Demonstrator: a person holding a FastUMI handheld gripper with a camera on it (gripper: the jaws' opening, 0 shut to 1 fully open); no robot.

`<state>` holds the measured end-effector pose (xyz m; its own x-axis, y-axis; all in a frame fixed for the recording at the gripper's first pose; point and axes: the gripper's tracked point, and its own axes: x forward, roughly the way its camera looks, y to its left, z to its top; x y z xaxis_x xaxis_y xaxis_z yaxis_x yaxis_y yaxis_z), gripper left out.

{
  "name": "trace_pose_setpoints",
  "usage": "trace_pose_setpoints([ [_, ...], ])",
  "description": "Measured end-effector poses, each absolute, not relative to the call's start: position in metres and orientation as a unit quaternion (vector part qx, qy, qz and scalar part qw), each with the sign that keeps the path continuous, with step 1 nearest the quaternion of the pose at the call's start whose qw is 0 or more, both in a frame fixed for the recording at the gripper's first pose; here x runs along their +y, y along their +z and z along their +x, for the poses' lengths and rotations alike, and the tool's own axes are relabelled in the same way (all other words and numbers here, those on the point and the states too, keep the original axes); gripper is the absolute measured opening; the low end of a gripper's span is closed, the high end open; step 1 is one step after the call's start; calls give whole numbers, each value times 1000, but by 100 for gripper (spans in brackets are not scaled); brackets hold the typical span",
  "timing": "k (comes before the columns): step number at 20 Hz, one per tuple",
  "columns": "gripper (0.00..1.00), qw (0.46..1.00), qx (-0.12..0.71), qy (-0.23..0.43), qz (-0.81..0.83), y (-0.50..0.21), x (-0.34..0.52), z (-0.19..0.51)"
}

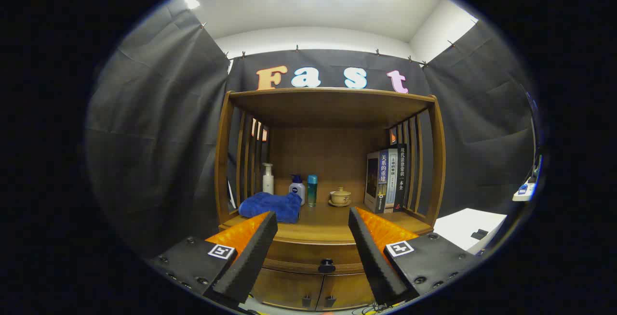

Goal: Pull open the drawer, take out the items inside it, and place them on the countertop above the cabinet.

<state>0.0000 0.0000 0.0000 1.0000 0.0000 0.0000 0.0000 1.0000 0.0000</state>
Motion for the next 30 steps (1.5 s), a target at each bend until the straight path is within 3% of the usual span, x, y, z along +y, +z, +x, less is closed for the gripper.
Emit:
trace_pose_setpoints([
  [30, 99, 999, -22, -20, 35, 2, -35, -3],
])
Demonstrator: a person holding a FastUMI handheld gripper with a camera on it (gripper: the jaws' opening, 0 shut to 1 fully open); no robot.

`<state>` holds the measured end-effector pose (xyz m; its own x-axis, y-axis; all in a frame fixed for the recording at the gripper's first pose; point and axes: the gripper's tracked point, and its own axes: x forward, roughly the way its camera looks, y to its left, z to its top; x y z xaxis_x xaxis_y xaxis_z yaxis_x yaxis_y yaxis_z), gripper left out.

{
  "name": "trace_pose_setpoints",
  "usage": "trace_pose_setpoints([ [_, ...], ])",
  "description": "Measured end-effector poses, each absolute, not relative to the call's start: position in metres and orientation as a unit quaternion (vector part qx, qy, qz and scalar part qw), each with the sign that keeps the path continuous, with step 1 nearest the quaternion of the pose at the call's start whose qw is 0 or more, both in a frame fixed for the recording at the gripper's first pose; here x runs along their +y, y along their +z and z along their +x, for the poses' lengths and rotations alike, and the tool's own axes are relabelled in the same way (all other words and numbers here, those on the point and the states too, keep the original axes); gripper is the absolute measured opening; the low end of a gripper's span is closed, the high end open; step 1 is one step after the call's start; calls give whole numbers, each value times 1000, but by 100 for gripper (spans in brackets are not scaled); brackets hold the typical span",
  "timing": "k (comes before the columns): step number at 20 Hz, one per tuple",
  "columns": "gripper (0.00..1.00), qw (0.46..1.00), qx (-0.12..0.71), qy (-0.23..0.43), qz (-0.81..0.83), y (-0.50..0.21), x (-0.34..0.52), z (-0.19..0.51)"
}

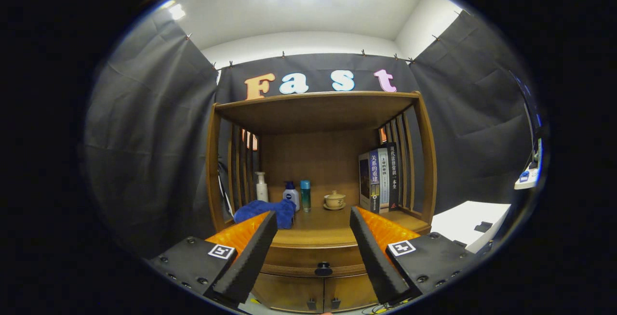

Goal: Pull open the drawer, take out the items inside it, and place them on the countertop above the cabinet.

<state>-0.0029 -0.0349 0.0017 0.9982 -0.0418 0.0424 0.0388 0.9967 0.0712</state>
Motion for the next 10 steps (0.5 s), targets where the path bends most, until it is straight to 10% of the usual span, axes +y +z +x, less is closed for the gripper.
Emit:
trace_pose_setpoints([
  [10, 100, 998, 32, -43, 39, -70, -61, 28],
])
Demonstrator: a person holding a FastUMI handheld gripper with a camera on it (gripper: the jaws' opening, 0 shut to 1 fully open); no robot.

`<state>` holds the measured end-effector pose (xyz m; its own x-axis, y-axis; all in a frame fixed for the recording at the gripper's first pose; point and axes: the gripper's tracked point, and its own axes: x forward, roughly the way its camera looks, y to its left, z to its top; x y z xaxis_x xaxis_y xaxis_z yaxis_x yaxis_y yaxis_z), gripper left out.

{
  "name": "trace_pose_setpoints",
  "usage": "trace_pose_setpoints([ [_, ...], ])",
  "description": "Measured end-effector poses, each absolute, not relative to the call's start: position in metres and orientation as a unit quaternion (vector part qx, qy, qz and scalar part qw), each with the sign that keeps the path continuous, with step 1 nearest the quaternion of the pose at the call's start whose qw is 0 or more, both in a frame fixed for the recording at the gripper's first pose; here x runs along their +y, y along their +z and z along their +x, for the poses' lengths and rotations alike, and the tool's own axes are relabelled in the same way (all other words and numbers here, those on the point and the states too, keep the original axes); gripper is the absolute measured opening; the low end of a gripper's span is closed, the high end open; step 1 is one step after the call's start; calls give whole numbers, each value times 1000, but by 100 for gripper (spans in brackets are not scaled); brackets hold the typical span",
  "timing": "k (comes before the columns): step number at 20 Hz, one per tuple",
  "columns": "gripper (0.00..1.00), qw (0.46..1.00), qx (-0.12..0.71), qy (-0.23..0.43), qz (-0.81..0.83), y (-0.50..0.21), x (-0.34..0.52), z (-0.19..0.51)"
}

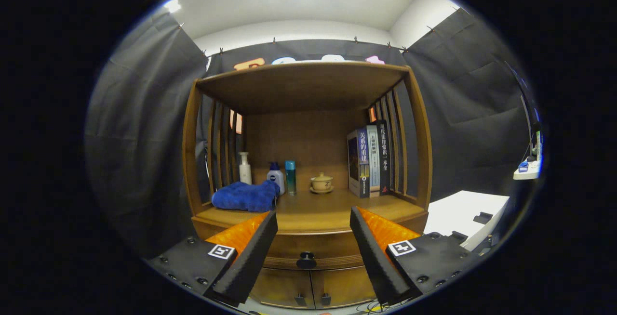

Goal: Pull open the drawer, take out the items inside it, and place them on the countertop above the cabinet.

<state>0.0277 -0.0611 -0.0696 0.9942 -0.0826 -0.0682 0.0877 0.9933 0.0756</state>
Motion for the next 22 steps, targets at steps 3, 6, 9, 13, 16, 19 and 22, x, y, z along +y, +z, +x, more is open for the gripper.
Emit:
trace_pose_setpoints([
  [3, 100, 997, 65, -35, 37, -104, -53, 40],
  [6, 100, 996, 77, -36, 35, -141, -46, 60],
  [9, 99, 994, 96, -42, 1, -182, -47, 77],
  [13, 97, 990, 137, -41, -3, -227, -43, 90],
  [16, 92, 989, 144, -43, 8, -236, -49, 105],
  [19, 88, 986, 154, -53, 23, -244, -61, 119],
  [22, 83, 987, 148, -54, 38, -241, -61, 116],
])
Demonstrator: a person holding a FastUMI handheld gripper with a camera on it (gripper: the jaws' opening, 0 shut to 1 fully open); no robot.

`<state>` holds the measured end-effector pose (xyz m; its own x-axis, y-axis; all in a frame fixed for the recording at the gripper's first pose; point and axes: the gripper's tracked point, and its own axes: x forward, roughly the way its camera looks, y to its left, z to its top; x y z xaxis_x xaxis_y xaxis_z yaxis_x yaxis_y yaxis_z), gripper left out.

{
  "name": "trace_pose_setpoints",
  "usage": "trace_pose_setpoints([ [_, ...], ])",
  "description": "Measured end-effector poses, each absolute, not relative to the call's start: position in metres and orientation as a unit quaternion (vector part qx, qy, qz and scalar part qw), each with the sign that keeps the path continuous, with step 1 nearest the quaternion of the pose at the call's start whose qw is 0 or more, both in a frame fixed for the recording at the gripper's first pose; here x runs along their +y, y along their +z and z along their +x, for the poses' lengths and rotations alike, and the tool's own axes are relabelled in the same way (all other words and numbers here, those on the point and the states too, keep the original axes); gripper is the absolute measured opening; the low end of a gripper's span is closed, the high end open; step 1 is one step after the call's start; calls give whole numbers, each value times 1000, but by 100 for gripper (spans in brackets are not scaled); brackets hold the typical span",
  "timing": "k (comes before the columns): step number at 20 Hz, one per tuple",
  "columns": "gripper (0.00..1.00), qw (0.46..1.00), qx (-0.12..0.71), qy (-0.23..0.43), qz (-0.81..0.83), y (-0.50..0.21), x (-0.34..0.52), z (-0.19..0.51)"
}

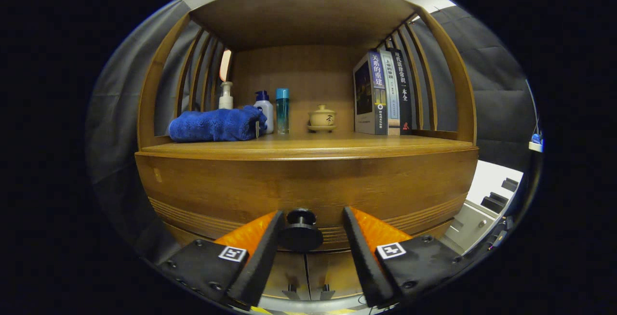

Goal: Pull open the drawer, take out the items inside it, and place them on the countertop above the cabinet.

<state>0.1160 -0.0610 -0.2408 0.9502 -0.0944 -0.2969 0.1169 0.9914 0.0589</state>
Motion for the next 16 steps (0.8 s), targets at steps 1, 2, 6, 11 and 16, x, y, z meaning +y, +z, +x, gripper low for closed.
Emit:
trace_pose_setpoints([
  [1, 81, 986, 151, -47, 44, -241, -58, 115],
  [2, 72, 986, 153, -38, 52, -242, -54, 115],
  [6, 51, 985, 156, -31, 60, -244, -51, 115],
  [11, 40, 985, 157, -27, 72, -244, -52, 114],
  [16, 40, 987, 143, -31, 61, -239, -49, 91],
])
